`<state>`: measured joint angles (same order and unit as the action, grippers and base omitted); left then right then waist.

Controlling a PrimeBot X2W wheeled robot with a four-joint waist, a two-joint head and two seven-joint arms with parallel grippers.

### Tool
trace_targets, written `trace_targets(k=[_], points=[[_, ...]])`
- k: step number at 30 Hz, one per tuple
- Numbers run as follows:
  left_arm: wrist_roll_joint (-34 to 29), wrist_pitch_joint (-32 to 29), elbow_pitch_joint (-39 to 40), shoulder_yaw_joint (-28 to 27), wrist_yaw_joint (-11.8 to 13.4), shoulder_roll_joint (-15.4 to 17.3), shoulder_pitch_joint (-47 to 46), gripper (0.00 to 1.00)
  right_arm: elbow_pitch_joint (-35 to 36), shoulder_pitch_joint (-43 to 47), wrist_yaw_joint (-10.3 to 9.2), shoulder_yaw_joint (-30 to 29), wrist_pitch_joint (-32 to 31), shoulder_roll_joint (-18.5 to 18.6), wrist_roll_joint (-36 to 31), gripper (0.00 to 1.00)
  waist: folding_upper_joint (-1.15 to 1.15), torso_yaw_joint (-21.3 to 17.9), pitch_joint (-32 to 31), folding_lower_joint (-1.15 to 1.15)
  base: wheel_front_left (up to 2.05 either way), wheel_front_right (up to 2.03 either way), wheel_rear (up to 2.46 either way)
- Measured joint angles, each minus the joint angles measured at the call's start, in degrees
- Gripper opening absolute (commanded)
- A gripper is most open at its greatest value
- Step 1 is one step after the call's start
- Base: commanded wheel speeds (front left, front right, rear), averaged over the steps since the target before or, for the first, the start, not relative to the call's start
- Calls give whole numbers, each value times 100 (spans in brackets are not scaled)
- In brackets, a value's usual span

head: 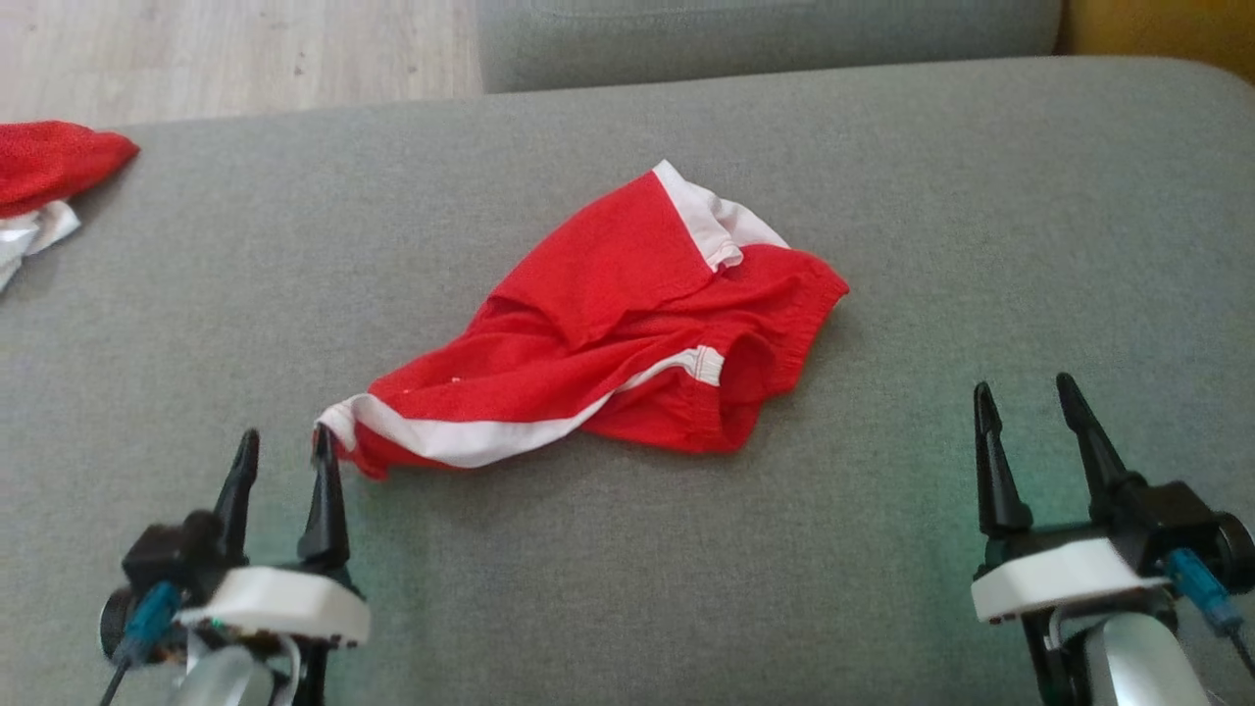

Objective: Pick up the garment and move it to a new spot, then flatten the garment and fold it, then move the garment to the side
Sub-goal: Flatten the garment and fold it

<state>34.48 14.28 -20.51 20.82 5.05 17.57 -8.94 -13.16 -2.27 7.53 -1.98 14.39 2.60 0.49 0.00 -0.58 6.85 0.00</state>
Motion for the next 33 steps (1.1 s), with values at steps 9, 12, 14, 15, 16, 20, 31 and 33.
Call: trace_targets(k=[9, 12, 14, 15, 16, 20, 31, 33], points=[[29, 1, 268, -247, 18, 98, 609, 100, -26, 76, 0, 13, 0, 0, 0, 100, 0, 179, -286, 0, 0, 0, 0], [25, 1, 506, -245, 65, 80, 667, 100, -25, 94, 0, 12, 0, 0, 0, 100, 0, 233, -370, 0, 0, 0, 0], [24, 1, 677, -243, 104, 31, 700, 100, -20, 138, 0, 13, 0, 0, 0, 100, 0, 266, -422, 0, 0, 0, 0], [22, 1, 736, -236, 112, -3, 712, 100, -18, 179, 0, 21, 0, 0, 0, 100, 0, 278, -445, 0, 0, 0, 0], [5, 1, 786, -223, 162, -37, 733, 100, -21, 205, 0, 26, 0, -1, 1, 100, 0, 287, -469, 0, 0, 0, 0], [-36, 1, 849, -176, 263, -180, 901, 100, -21, 231, 0, 65, 0, 0, 4, 100, 0, 300, -580, -1, 0, 0, 0], [-224, 1, 778, 15, 348, -386, 1176, 100, -33, 477, 0, 255, 0, -1, 172, 100, 0, 331, -812, 0, 0, 0, 0], [-227, 2, 770, 65, 348, -400, 1176, 100, -35, 539, 0, 326, 0, -1, 221, 100, 0, 344, -836, -1, 0, 0, 0]])
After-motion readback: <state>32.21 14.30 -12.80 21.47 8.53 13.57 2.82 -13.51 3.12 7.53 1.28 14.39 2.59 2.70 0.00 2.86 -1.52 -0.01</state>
